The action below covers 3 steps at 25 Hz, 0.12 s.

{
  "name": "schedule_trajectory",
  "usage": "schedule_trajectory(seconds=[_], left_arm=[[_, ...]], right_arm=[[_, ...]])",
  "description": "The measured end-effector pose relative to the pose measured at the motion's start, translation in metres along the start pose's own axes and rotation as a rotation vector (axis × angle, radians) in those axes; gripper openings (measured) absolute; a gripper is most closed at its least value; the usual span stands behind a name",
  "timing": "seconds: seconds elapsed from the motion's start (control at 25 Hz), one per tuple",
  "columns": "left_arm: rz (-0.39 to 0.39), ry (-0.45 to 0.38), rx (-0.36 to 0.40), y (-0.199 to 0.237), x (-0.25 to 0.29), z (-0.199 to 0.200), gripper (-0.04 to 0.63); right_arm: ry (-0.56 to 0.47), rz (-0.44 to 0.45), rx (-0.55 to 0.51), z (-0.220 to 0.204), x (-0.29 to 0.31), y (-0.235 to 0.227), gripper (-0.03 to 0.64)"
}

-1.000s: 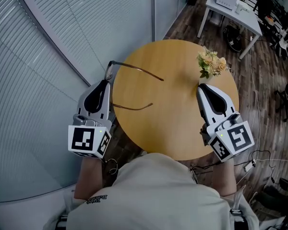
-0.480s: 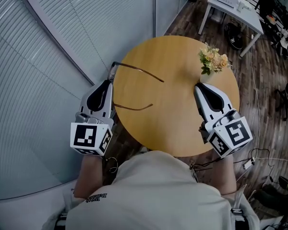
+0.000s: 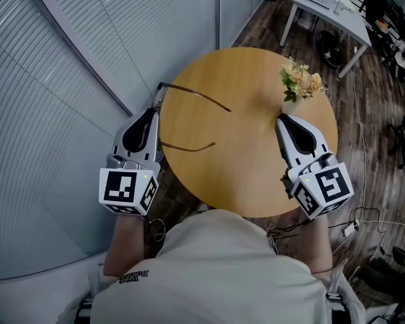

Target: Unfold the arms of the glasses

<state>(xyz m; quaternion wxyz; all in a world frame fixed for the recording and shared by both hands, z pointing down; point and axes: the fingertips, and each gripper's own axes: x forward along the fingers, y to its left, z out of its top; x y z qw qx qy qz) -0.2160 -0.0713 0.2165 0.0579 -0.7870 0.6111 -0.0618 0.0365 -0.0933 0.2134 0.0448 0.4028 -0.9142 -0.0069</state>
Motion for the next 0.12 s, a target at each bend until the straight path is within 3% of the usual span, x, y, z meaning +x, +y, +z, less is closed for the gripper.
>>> schedule_trajectory(seconds=[0.12], left_arm=[[0.000,0.004,0.006,-0.0006,-0.0017,-0.0016,0.041]], right_arm=[[-0.004,0.003,0.003,-0.0011,-0.0007,0.0014,0.041]])
